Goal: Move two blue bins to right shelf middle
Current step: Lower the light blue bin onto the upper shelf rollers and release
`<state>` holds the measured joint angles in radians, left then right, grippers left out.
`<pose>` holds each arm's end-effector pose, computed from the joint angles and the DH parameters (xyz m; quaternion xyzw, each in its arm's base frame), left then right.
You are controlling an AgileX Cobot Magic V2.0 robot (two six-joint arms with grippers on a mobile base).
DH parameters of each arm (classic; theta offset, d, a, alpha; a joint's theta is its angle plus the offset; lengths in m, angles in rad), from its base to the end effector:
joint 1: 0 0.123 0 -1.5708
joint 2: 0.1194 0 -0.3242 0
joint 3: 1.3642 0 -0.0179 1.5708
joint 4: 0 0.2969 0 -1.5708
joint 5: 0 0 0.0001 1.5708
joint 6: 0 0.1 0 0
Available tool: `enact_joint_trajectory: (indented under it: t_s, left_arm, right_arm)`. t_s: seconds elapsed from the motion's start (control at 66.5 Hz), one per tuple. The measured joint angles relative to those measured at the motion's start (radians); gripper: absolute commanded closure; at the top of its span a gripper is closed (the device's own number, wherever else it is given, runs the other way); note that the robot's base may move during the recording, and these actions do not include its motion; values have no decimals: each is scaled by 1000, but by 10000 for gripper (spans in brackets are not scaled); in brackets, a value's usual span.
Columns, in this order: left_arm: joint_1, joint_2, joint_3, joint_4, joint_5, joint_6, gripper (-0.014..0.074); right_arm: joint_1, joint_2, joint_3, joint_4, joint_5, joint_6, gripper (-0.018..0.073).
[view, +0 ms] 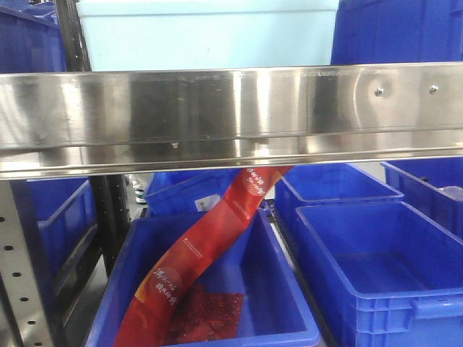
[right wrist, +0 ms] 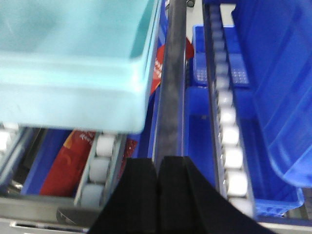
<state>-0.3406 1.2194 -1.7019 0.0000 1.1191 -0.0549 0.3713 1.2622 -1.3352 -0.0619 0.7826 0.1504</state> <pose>0.2366 -0.0839 0.5614 0.1242 0.8635 -0.0960 0.4793 0.2909 0.1086 0.4482 -0.1075 0.8828 0.0893 0.4486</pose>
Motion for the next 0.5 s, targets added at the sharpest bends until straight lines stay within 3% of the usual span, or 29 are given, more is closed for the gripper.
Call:
enact_joint_trajectory:
  t_s: [0.331,0.496]
  left_arm:
    - [0,-498,686,11,-455,0,707]
    - [2,-745,976,11,-595,0,707]
  right_arm:
    - [0,-278,524,-4,-391,0,721]
    - [0,-421,737,-9,-581,0,721]
